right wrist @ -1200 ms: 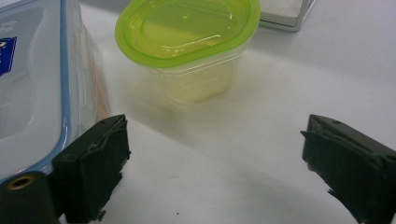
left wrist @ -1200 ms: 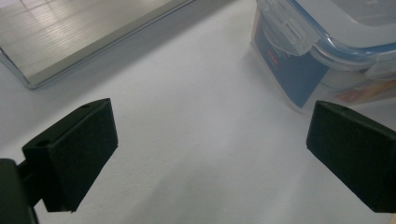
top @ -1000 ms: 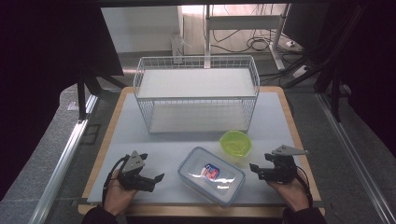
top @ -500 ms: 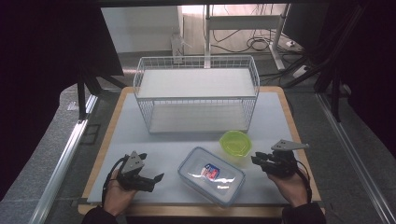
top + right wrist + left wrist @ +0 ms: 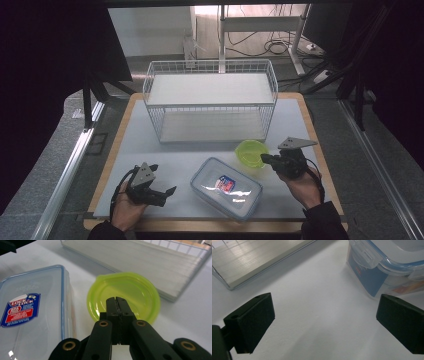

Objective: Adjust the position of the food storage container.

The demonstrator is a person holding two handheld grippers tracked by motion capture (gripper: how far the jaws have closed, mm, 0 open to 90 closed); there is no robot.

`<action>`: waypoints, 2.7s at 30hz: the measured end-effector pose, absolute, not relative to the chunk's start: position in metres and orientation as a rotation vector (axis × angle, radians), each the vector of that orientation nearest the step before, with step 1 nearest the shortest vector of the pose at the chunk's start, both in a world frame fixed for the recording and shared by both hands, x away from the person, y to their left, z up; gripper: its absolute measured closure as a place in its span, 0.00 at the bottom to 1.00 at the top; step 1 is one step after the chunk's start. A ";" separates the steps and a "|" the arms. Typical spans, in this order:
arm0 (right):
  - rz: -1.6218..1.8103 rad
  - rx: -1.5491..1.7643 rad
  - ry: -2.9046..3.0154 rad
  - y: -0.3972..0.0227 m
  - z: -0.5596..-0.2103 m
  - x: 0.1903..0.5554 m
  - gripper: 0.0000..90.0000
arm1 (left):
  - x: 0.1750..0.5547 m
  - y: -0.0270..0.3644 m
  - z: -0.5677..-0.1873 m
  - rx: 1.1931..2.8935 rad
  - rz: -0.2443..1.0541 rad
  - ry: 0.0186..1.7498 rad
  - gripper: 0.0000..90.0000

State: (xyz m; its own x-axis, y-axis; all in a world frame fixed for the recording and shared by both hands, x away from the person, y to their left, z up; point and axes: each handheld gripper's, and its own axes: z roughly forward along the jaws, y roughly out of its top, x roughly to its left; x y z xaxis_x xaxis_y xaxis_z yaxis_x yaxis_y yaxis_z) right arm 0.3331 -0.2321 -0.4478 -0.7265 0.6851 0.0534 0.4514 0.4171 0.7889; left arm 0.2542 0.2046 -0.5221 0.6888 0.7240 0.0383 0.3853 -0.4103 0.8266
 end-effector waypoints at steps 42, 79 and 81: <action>1.016 0.920 2.593 -0.162 -0.475 0.387 1.00 | 0.253 0.203 -0.524 2.069 0.501 0.856 0.03; 1.110 1.071 2.439 -0.252 -0.467 0.303 0.99 | 0.258 0.196 -0.516 2.036 0.420 0.895 0.25; 1.106 1.065 2.449 -0.252 -0.469 0.294 0.99 | 0.260 0.195 -0.515 2.022 0.391 0.884 0.33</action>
State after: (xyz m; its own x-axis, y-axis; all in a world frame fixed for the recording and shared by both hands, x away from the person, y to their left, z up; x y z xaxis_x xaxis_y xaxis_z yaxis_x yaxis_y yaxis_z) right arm 0.2939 -0.2525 -0.4687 -0.7013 0.7097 0.0670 0.5193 0.4442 0.7300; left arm 0.2605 0.1949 -0.5153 0.6985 0.7136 -0.0538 0.4401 -0.3691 0.8186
